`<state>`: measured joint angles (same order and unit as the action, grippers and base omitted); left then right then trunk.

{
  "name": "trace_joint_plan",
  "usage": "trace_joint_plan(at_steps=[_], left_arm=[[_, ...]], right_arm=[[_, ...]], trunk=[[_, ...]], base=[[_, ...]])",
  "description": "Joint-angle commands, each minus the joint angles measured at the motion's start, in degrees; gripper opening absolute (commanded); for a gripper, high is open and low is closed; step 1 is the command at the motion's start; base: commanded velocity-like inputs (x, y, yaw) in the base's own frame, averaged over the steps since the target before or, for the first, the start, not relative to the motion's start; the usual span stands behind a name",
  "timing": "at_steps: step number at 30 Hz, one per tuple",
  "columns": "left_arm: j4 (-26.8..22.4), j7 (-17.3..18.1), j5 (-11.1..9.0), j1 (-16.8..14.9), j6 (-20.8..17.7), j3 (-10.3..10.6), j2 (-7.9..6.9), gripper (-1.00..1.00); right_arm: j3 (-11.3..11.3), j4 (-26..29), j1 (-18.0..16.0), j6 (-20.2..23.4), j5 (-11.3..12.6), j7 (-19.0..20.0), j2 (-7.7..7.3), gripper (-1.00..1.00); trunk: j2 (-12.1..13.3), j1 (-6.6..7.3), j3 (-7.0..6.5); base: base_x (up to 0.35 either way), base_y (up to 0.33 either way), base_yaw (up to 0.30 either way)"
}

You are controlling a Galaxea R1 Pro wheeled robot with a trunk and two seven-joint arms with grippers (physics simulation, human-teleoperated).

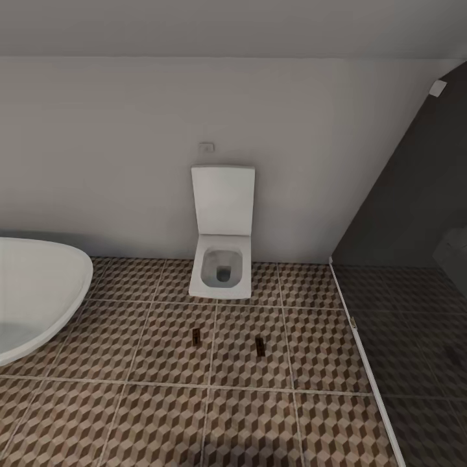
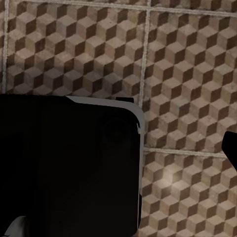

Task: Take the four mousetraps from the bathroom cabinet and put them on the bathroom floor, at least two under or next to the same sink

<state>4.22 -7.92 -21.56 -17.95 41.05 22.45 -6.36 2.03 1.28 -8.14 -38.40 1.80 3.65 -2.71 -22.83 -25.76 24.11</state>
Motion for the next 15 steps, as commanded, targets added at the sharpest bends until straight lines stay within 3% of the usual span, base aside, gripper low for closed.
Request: trace_joint_plan(at_steps=[1, 15], left_arm=[[0.2, -0.2, -0.2, -0.1, 0.3, 0.5, 0.03, 1.0], [0.2, -0.2, -0.2, -0.1, 0.3, 0.5, 0.04, 1.0]], right_arm=[[0.1, -0.1, 0.0, -0.2, 0.2, 0.2, -0.02, 1.0], [0.2, 0.0, 0.0, -0.2, 0.2, 0.2, -0.02, 1.0]], trunk=[[-0.1, -0.03, 0.08], [-0.1, -0.03, 0.08]], base=[[0.0, 0.0, 0.0], [0.0, 0.0, 0.0]])
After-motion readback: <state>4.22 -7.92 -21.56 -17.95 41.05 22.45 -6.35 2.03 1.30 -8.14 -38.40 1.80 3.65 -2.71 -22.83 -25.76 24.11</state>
